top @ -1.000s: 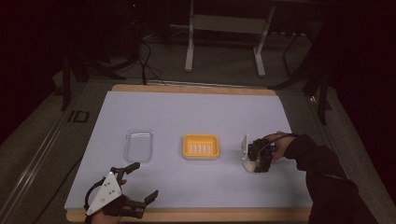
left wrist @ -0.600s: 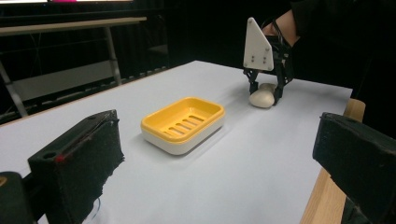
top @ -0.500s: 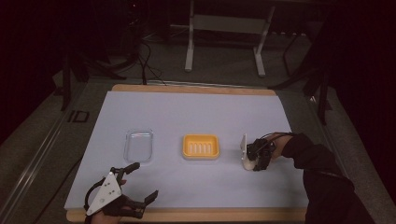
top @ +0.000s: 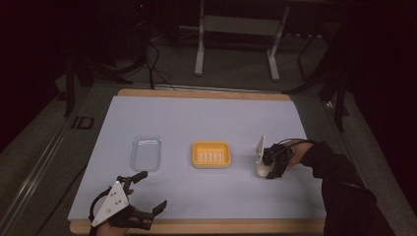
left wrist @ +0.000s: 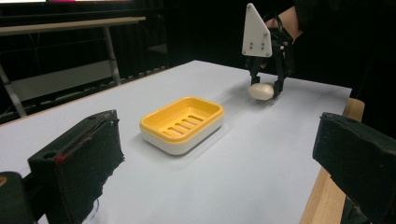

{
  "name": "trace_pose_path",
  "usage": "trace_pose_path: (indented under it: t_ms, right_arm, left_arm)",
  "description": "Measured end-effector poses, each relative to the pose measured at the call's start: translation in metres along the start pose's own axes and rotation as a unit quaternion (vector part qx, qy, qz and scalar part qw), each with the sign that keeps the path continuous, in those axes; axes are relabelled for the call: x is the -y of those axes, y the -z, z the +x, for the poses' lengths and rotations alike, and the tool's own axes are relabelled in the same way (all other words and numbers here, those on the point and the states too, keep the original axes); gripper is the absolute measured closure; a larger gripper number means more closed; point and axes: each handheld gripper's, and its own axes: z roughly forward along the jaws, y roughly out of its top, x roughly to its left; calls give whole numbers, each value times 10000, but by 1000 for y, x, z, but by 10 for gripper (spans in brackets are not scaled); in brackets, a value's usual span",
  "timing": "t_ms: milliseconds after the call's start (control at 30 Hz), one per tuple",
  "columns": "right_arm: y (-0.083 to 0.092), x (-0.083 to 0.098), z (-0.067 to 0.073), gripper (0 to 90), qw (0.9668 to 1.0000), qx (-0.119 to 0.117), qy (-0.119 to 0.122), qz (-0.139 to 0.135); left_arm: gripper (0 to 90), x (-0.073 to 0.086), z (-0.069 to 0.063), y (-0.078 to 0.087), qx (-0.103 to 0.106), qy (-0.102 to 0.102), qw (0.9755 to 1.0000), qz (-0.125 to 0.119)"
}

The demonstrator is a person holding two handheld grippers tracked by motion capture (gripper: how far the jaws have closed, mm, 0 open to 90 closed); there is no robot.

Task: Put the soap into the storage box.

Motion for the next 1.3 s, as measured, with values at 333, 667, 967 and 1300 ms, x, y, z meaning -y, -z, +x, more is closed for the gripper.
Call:
trace_pose_path:
  t_ms: [333, 667, 967, 1300]
  right_arm:
    - [23, -4, 1, 497, 9993, 157, -24, -332]
    - [40, -10, -3, 497, 9988, 195, -142, -429]
    - [53, -17, -4, 497, 9985, 296, -135, -440]
    - [71, -25, -5, 497, 9983, 408, -129, -403]
  left_arm:
    - [15, 0, 0, 0, 14, -9, 10000, 13]
    - [15, 0, 0, 0, 33, 13, 10000, 6]
    - [15, 0, -1, 0, 40, -5, 10000, 29]
    - [15, 0, -1, -1, 60, -10, 10000, 58]
